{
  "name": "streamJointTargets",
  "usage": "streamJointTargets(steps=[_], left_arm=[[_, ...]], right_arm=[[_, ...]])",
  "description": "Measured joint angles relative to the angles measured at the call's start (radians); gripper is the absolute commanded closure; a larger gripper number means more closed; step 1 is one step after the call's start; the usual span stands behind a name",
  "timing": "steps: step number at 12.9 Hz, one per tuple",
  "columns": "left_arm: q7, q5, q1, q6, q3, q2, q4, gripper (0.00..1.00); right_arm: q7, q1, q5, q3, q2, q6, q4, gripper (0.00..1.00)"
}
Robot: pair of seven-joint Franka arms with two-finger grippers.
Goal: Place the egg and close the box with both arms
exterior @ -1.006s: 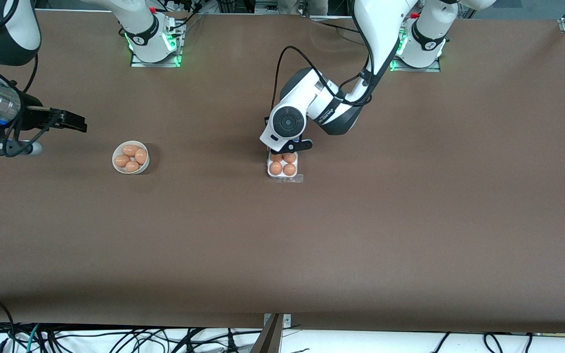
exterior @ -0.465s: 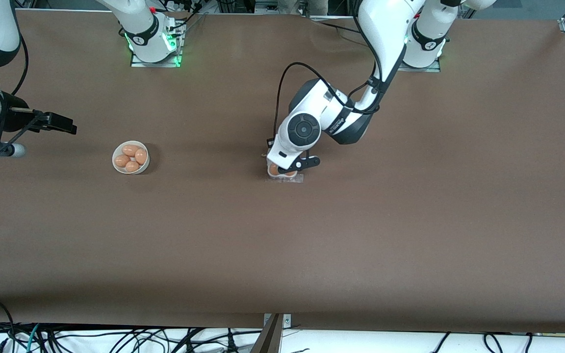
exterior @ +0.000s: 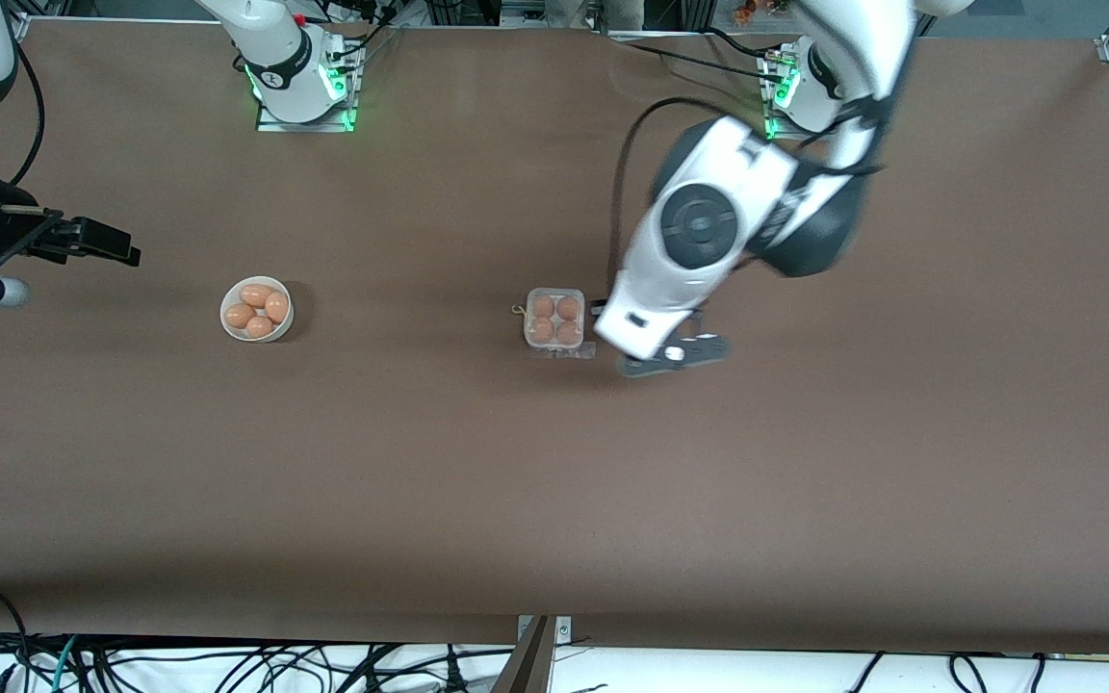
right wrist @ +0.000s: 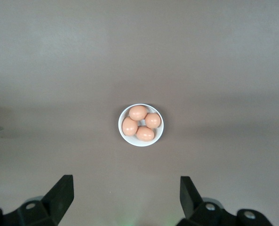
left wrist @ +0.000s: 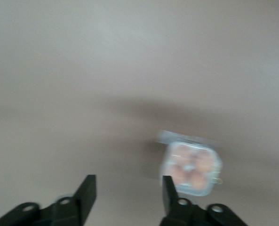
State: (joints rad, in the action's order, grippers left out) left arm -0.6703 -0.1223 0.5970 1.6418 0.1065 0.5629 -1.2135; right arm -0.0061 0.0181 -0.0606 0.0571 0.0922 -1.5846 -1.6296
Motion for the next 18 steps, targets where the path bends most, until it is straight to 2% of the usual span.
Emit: streamJointTargets(steps=[3, 6, 12, 15, 18], left_arm=[[0.183, 0.115, -0.095, -0.077, 0.001, -0.047, 0.042, 0.00], [0.291, 0.139, -0.183, -0.077, 0.008, -0.067, 0.069, 0.00], [0.536, 0.182, -0.345, -0.081, 0.011, -0.099, 0.095, 0.00], [0.662, 0.182, -0.414, -0.097, 0.009, -0.184, 0.046, 0.00], [0.689, 0.182, -0.448, -0.086, 0.008, -0.298, -0.090, 0.00]], right_arm=[[0.002, 0.016, 0.000, 0.001, 0.000, 0.000, 0.005, 0.00], [0.005, 0.060, 0.000, 0.040, 0.000, 0.001, 0.005, 0.00], [0.004, 0.063, 0.000, 0.062, 0.000, 0.001, 0.005, 0.00], [0.003, 0.064, 0.001, 0.067, 0.000, 0.001, 0.007, 0.00], [0.000, 0.064, 0.001, 0.071, 0.000, 0.001, 0.011, 0.00]])
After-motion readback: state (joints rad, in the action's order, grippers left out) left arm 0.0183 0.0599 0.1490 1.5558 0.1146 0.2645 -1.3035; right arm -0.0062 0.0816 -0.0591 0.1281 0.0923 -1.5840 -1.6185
